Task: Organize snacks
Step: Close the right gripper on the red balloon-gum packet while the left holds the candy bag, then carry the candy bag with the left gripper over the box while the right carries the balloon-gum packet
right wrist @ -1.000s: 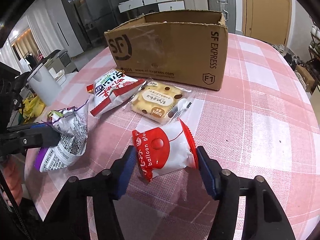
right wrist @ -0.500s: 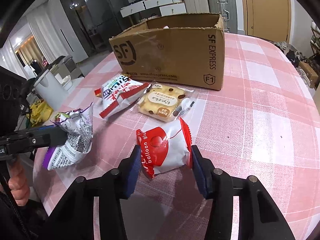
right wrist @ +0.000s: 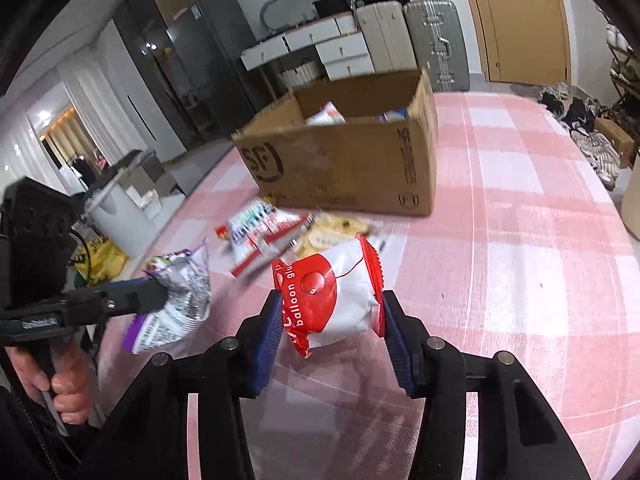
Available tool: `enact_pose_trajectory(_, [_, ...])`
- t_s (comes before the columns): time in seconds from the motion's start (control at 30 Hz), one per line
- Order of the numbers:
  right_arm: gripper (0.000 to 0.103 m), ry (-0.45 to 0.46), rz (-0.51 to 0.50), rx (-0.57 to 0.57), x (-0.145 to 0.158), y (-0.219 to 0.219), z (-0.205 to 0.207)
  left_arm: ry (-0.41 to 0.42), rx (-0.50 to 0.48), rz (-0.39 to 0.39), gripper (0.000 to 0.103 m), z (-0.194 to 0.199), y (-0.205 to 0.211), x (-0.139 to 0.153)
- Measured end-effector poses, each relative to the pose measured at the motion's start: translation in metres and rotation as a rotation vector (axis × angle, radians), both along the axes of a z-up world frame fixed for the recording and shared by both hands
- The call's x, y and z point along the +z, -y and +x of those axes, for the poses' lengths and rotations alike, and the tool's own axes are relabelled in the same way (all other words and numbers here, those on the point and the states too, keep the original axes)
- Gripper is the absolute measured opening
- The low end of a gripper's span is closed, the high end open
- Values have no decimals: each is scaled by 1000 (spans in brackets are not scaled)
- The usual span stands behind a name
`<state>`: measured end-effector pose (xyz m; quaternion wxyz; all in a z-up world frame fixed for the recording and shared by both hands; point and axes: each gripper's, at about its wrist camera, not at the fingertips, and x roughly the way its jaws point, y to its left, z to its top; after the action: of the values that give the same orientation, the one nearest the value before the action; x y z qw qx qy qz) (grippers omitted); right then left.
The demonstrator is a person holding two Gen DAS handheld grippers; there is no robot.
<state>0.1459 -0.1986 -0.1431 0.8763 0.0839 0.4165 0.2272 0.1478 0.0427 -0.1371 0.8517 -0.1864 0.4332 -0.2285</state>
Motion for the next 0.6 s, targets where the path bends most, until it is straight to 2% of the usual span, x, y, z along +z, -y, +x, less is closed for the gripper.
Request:
enact_pose_trajectory(0.23, [49,75,19,30,38,-6,1,55,28,16,25,5,-10,27])
enact_pose_trajectory(0.6, [48,172,36,55,93,-12,22,207,33,77,25,30,-11,96])
